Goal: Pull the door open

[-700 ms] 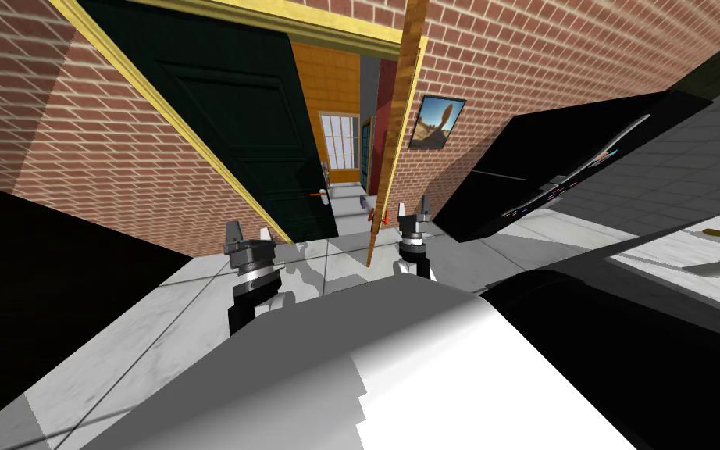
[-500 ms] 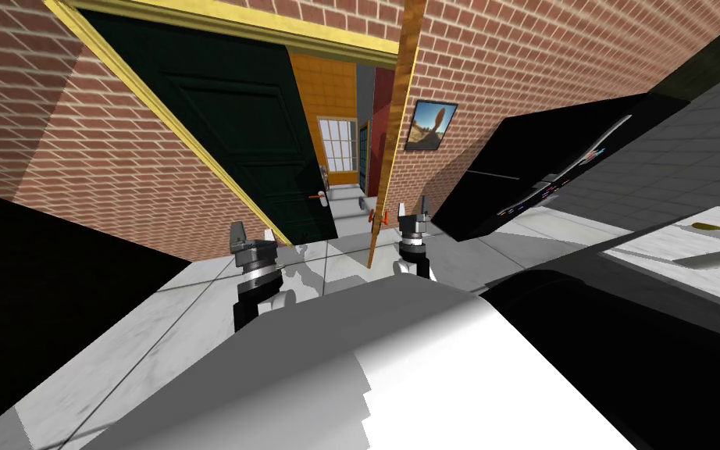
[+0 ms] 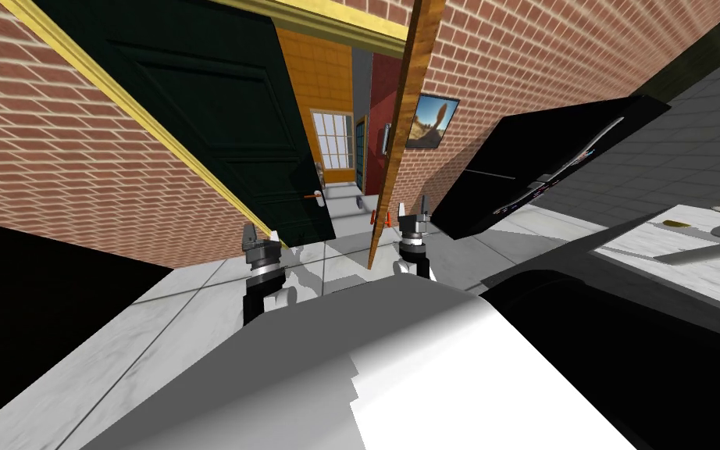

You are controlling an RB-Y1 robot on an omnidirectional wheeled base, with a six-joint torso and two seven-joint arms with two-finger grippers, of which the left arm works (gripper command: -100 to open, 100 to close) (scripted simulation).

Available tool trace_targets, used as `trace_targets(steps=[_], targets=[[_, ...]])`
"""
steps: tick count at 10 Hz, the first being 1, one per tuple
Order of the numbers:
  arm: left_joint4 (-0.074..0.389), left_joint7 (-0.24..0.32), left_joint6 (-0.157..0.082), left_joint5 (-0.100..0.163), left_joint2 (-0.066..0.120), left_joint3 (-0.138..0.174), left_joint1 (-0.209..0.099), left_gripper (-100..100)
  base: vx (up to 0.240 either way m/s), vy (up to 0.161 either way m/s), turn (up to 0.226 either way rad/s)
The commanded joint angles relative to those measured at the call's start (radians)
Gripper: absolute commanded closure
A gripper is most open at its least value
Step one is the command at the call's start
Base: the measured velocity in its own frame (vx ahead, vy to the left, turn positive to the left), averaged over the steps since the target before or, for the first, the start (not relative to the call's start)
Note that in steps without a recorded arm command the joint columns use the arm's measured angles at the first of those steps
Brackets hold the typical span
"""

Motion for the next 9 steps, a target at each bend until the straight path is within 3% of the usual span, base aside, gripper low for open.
trace_targets(steps=[1, 2, 3, 6, 7, 9], targets=[[0.050, 0.000, -0.008, 0.007, 0.016, 0.019, -0.027, -100, 0.068, 0.016, -0.094], [0.080, -0.003, -0.012, 0.009, 0.025, 0.029, -0.047, -100, 0.065, 0.022, -0.124], [0.089, -0.003, -0.012, 0.009, 0.025, 0.029, -0.047, -100, 0.048, 0.020, -0.034], [0.184, -0.010, -0.022, 0.019, 0.050, 0.063, -0.109, -100, 0.064, 0.022, -0.107], [0.201, -0.010, -0.022, 0.019, 0.050, 0.063, -0.109, -100, 0.065, 0.033, -0.030], [0.274, -0.016, -0.030, 0.025, 0.068, 0.088, -0.155, -100, 0.063, 0.029, -0.102]])
